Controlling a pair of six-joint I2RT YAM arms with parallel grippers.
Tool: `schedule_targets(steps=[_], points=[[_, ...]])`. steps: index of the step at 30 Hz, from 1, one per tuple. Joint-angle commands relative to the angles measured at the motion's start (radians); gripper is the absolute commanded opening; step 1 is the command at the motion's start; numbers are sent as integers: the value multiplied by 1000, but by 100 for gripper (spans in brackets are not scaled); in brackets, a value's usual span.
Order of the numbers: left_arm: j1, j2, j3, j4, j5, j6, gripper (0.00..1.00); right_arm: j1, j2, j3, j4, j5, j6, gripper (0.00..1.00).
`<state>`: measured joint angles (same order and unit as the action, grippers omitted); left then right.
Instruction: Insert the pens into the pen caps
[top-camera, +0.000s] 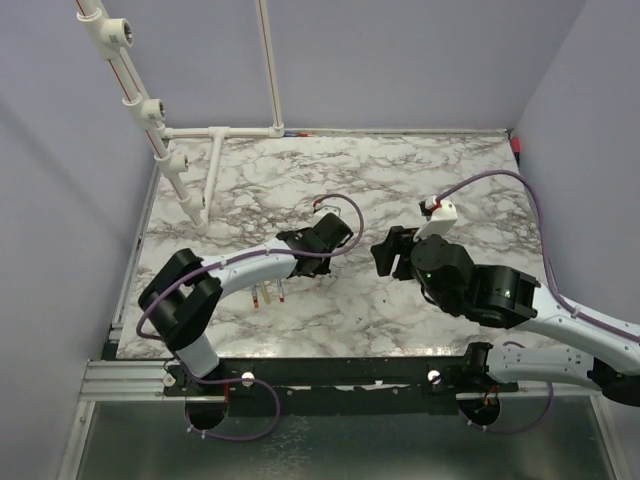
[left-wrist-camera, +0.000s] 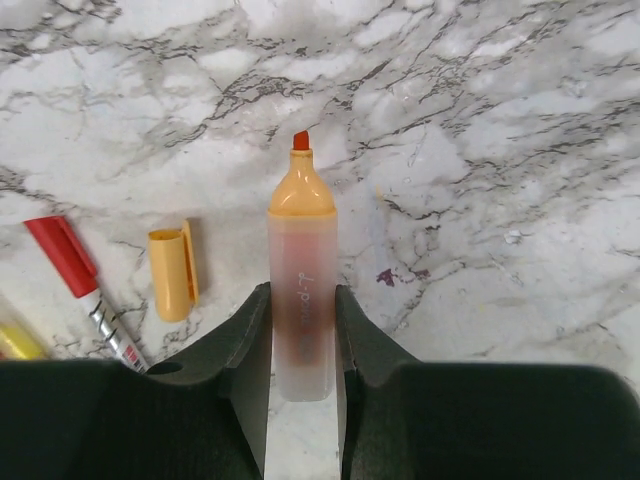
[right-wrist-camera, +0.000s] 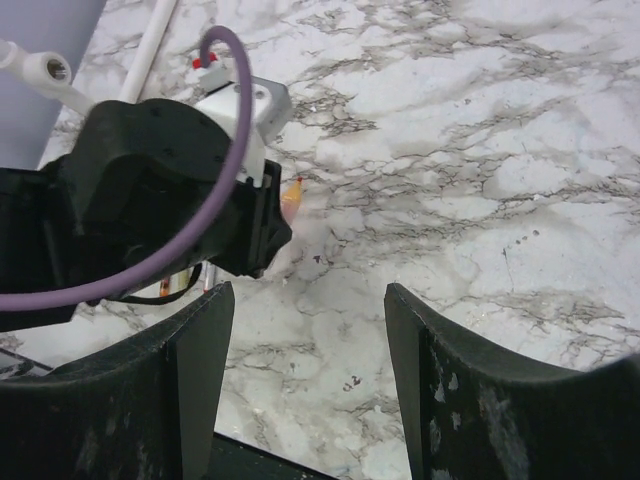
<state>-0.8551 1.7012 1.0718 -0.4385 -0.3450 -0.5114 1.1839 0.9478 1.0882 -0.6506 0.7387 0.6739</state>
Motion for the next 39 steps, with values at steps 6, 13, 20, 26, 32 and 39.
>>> schedule_targets(steps=[6,13,20,26,32,39], points=[[1,-306,-123,72,28,56,0,-6,-1,-59,47,-21,41,65],[0,-515,-217,126,88,80,0,-41,67,-76,141,-173,31,65],[1,-694,-309,177,160,117,0,-116,149,-77,263,-392,32,65],[1,-792,-347,199,242,146,0,-161,244,-19,318,-520,43,64],[0,-858,-360,197,265,160,0,-196,327,34,351,-596,64,62],[0,-866,-363,198,289,157,0,-199,400,80,383,-632,74,59]])
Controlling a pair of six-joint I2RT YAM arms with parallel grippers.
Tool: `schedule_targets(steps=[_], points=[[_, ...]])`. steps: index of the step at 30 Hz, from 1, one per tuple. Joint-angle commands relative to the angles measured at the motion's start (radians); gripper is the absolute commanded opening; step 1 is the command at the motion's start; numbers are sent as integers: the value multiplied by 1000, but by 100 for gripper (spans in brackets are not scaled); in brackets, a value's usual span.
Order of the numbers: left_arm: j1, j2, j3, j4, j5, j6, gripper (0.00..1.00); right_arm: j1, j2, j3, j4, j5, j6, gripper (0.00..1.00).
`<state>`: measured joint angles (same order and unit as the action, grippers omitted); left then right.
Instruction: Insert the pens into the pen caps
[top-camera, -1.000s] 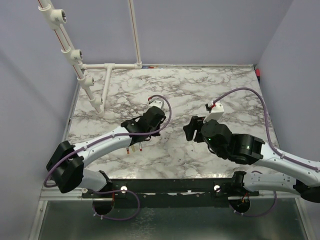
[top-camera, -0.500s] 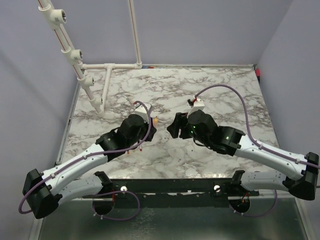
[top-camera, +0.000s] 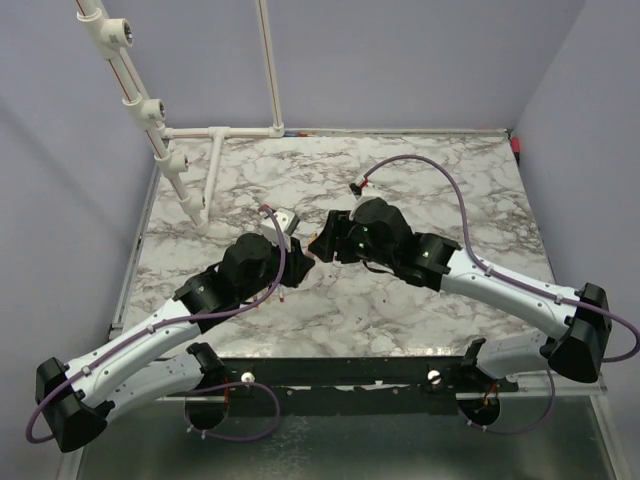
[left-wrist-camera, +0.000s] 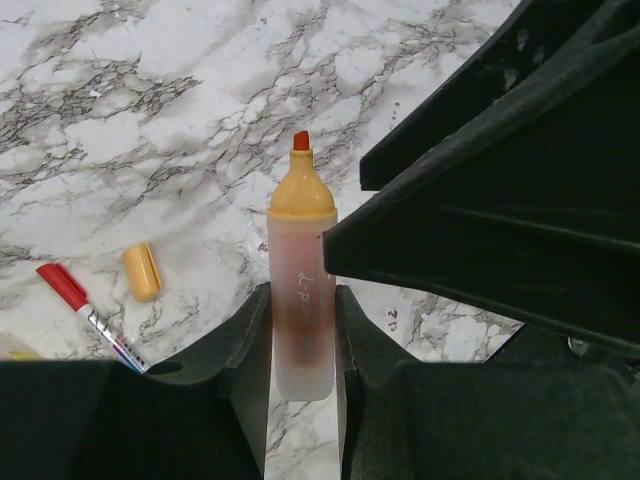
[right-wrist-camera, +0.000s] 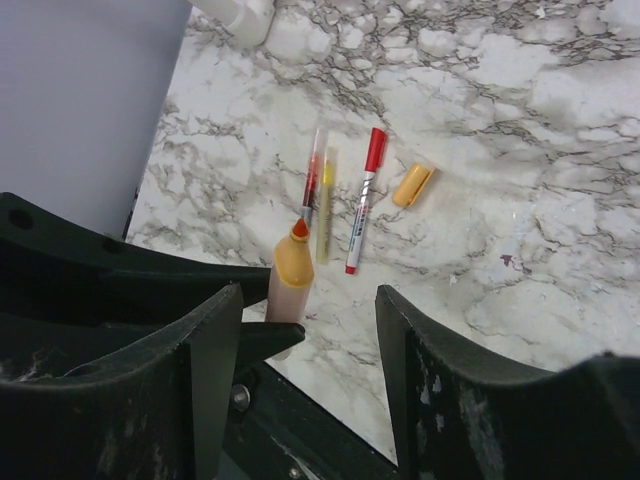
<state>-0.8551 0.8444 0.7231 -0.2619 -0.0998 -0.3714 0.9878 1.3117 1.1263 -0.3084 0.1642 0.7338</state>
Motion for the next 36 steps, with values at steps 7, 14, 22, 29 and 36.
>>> schedule_targets(steps=[7,14,22,29,36], points=[[1,-30,-20,22,36,27,0,-3,77,73,28,-55,20,54],[0,-21,-19,22,56,21,0,-3,78,64,34,-63,28,44],[0,-27,-21,28,77,16,0,-5,80,58,38,-71,23,41],[-1,-30,-25,34,93,11,0,-5,62,34,55,-78,23,21],[0,-36,-26,36,99,2,14,-5,13,-3,59,-76,9,1]])
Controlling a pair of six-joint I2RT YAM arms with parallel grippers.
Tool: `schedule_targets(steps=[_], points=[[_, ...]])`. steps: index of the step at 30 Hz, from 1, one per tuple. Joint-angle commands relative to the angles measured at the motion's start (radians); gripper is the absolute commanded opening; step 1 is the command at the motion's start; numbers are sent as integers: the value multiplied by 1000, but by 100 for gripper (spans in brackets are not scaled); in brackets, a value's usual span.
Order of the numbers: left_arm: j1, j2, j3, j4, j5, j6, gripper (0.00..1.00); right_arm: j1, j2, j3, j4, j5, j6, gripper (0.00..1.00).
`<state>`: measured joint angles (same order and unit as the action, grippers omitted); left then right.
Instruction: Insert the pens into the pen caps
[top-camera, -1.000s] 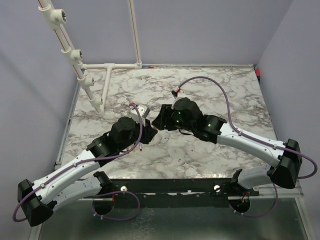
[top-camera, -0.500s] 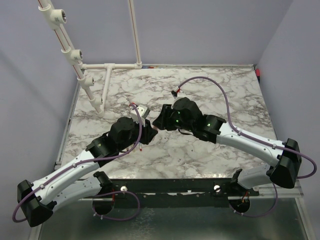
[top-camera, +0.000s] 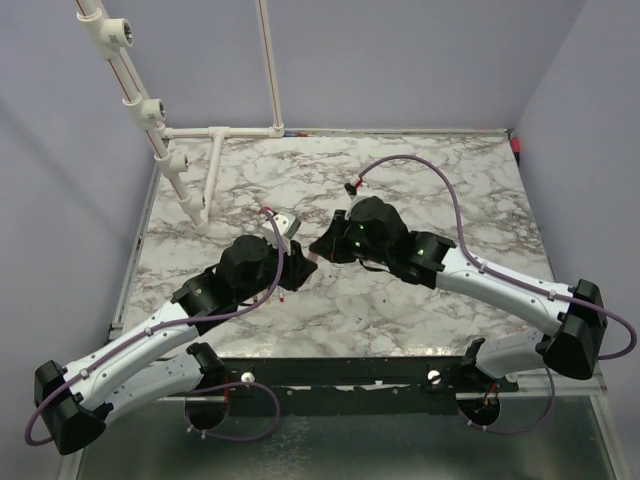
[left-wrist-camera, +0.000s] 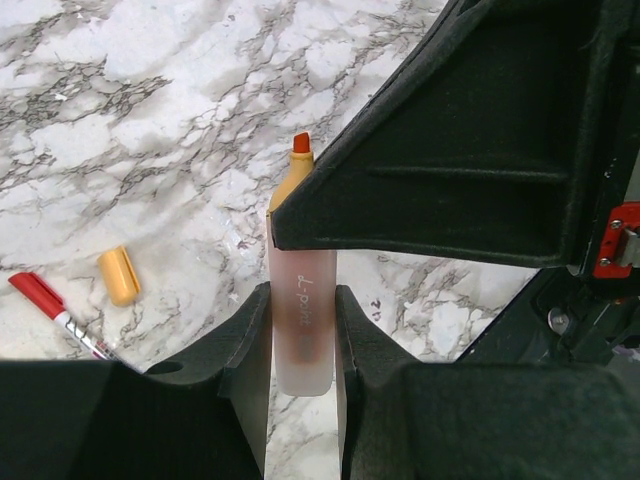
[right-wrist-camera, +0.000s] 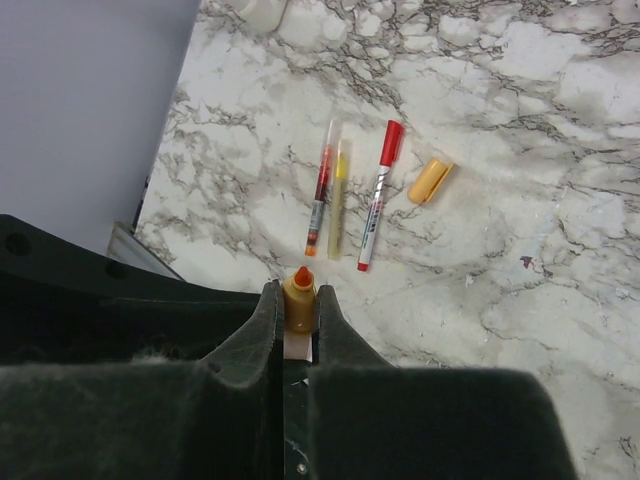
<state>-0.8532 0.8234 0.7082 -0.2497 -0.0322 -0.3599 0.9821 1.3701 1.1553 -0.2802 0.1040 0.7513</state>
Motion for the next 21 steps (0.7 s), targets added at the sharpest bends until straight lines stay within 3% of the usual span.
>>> schedule_targets(steps=[1,4,9,14,21], points=[[-1,-24,-11,26,53,-12,23,1,-58,-40,32,-16,-13,1],[-2,-47,-6,27,105,-19,38,1,-104,-64,34,-15,-33,1],[-2,-99,-1,26,171,-52,50,1,-180,-108,43,-33,-91,1],[-1,-115,10,33,258,-89,54,1,-259,-158,85,-94,-164,1],[-2,-106,9,117,455,-163,55,1,-333,-204,171,-303,-254,1]])
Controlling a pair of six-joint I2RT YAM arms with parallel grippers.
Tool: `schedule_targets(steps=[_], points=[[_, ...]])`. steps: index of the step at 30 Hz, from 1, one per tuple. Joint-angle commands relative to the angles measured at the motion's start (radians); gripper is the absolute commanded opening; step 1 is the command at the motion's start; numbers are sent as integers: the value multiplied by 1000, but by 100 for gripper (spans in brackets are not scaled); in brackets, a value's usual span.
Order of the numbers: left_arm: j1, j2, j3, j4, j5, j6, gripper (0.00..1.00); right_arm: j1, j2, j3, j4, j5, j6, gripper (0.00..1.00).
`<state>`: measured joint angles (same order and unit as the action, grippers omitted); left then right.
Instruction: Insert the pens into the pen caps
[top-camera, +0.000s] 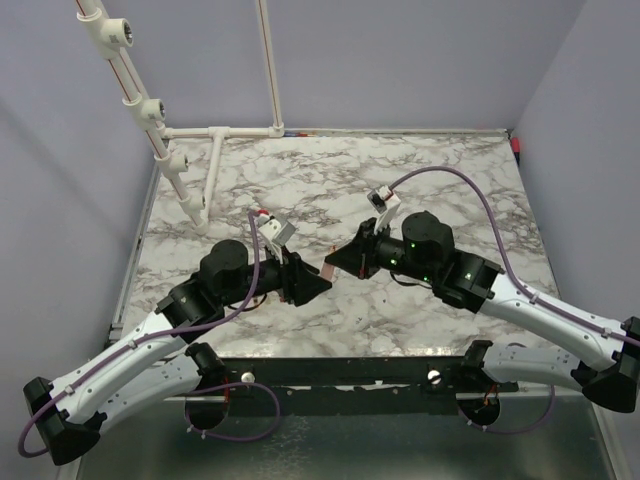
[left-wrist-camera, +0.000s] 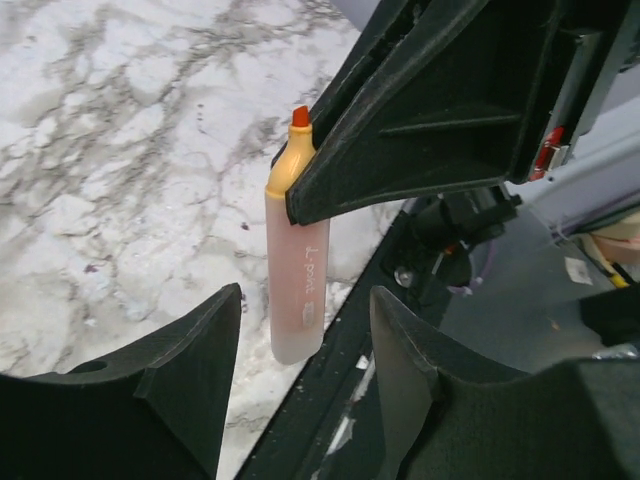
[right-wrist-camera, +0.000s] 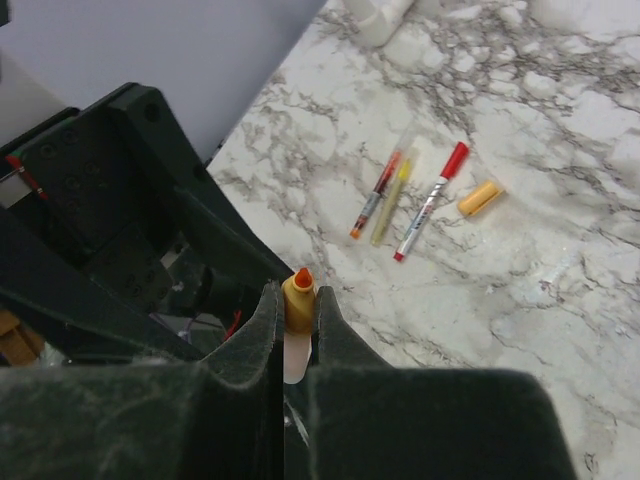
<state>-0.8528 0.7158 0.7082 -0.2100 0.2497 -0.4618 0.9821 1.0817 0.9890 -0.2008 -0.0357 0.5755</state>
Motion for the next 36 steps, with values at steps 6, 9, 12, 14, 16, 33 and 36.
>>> schedule_targets(steps=[6,9,12,14,16,33,36], points=[[-2,-5,-5,143,281,-108,55,1,-64,-52,155,-329,-103,1],[-2,4,-8,159,326,-125,50,1,-73,-61,191,-369,-100,1],[-2,5,-14,162,346,-128,41,1,-82,-65,227,-375,-103,1],[-2,2,-16,165,349,-133,37,1,-95,-75,240,-380,-104,1],[-2,-1,-20,172,347,-141,36,1,-107,-84,253,-381,-103,1],[-2,12,-19,253,365,-178,16,1,-111,-107,277,-421,-102,1],[-2,16,-25,255,371,-179,1,1,-117,-109,278,-412,-106,1]])
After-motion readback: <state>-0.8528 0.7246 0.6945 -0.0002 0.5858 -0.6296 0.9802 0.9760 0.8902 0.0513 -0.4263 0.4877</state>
